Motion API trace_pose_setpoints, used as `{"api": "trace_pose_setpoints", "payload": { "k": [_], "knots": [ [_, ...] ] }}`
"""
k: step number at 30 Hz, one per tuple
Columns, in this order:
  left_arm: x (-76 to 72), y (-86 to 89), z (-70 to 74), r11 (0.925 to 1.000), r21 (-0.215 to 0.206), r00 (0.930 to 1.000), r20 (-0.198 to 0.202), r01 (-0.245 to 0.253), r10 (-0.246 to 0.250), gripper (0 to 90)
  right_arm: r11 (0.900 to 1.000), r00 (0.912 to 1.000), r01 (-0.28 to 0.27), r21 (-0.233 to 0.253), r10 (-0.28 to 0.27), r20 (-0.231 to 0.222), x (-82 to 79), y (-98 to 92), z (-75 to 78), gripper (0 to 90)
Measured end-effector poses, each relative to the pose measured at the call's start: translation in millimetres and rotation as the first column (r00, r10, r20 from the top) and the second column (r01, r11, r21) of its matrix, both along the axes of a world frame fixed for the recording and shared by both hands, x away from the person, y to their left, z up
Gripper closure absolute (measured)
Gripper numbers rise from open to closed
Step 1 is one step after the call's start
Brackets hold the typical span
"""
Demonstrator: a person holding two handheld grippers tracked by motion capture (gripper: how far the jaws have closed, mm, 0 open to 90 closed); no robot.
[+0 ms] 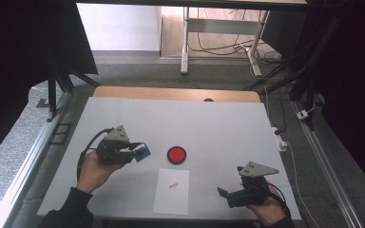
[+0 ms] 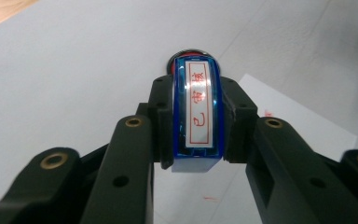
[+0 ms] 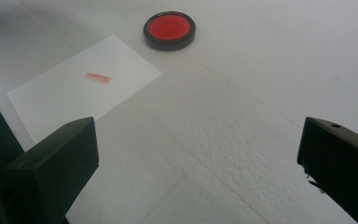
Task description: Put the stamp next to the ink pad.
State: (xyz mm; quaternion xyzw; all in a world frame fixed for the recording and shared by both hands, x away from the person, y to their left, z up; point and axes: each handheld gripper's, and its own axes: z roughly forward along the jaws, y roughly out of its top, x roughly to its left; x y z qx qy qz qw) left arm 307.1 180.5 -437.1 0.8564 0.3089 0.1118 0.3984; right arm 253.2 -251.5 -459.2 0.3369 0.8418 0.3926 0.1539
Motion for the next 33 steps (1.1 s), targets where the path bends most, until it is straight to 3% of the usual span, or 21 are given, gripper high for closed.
{"api": "trace_pose_setpoints", "payload": {
  "k": [17, 27, 33],
  "knots": [
    [14.7, 18.4, -20.6, 0.9905, 0.019, 0.9905, -0.017, -0.136, 0.137, 69.7, 0.997, 0.9971, 0.076, 0.011, -0.076, 0.000, -8.0, -21.0, 2.5, 0.0],
    [26.3, 26.7, -37.8, 0.9857, 0.012, 0.9843, -0.054, -0.168, 0.168, 69.5, 0.997, 0.9974, 0.071, 0.009, -0.071, -0.008, -7.2, -20.5, 1.9, 0.0],
    [28.3, 23.5, -45.6, 0.9860, 0.045, 0.9848, -0.060, -0.161, 0.163, 69.5, 0.998, 0.9975, 0.070, 0.003, -0.070, -0.011, -7.0, -19.9, 1.7, 0.0]
  ]
}}
